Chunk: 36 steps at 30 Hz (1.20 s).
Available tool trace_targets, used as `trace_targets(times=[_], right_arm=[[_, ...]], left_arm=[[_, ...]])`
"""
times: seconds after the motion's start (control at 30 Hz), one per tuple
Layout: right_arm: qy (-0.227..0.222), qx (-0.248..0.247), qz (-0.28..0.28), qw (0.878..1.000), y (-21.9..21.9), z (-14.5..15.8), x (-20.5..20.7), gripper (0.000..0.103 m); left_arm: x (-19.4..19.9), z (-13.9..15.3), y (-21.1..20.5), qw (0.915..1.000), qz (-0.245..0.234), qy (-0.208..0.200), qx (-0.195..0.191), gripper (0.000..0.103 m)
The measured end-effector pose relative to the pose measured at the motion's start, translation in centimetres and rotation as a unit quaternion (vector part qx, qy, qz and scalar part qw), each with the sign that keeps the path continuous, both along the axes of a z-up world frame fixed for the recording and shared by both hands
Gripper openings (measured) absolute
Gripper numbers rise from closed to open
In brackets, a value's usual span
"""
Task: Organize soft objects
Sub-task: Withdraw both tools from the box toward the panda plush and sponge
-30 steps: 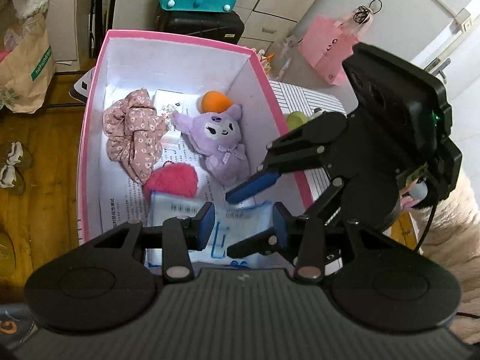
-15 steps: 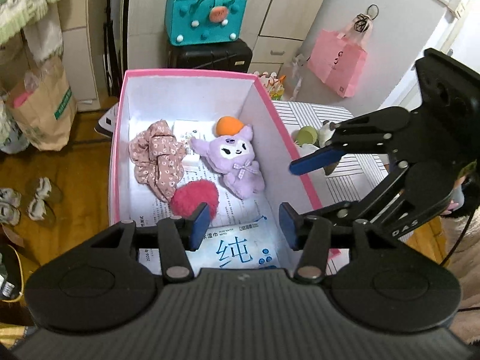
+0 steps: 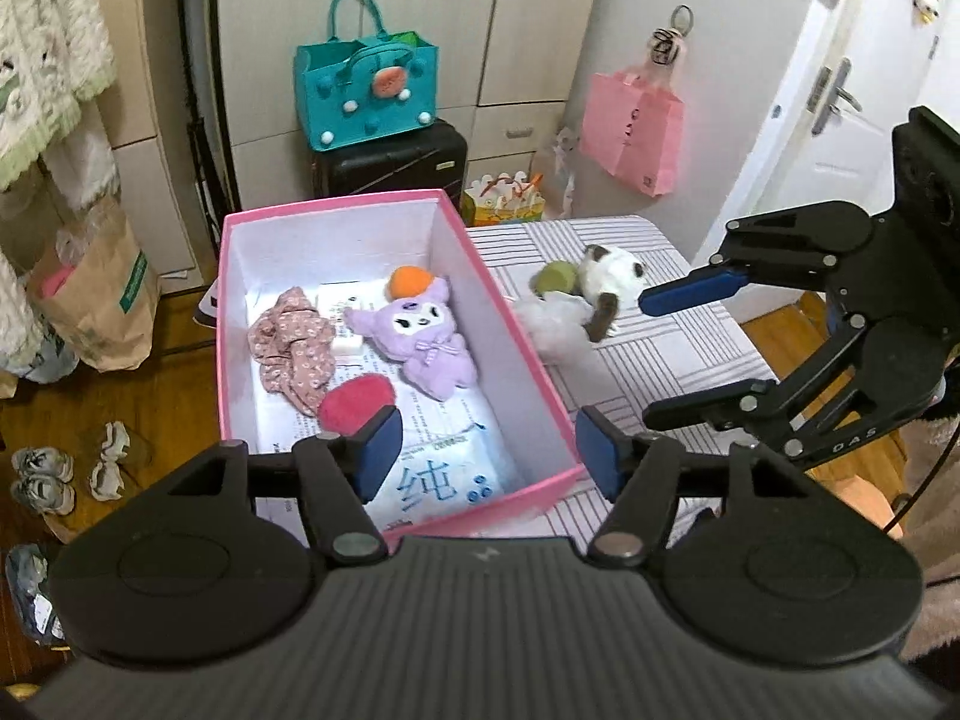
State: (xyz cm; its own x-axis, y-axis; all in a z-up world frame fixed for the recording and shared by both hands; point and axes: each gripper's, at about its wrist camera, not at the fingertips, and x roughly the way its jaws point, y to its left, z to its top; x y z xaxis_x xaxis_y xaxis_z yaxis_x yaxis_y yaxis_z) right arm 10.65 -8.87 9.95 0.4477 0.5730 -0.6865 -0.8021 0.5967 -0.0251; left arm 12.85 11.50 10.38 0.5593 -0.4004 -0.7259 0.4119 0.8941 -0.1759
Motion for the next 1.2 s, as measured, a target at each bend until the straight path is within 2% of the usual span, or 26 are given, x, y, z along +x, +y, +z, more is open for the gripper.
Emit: trace_targets(times=[0.2, 0.47, 0.6, 0.8, 1.2], right_arm=[[-0.019, 0.002, -0.012, 1.0, -2.5, 0.0, -2.7, 0.068], [-0.013, 0.011, -0.038, 0.999, -6.3, -1.2, -4.8, 0.068], [-0.011, 0.016, -0.054, 0.998, -8.2, -2.2, -5.3, 0.07], [0.006, 0.028, -0.089, 0.996, -11.2, -4.3, -4.6, 0.07], [-0.008, 0.053, -0.138, 0.989, -15.4, -7.7, -1.2, 0.07]], left_arm=[[-1.7, 0.8, -2.1, 0.9997, -0.019, -0.003, 0.016, 0.07], [-3.3, 0.3, -6.6, 0.9972, -0.064, 0.001, 0.039, 0.073], [-4.0, -0.2, -8.7, 0.9955, -0.082, 0.003, 0.047, 0.074], [-4.1, -1.3, -11.3, 0.994, -0.102, -0.006, 0.04, 0.074], [-2.0, -4.3, -15.0, 0.9967, -0.066, -0.046, 0.01, 0.073]])
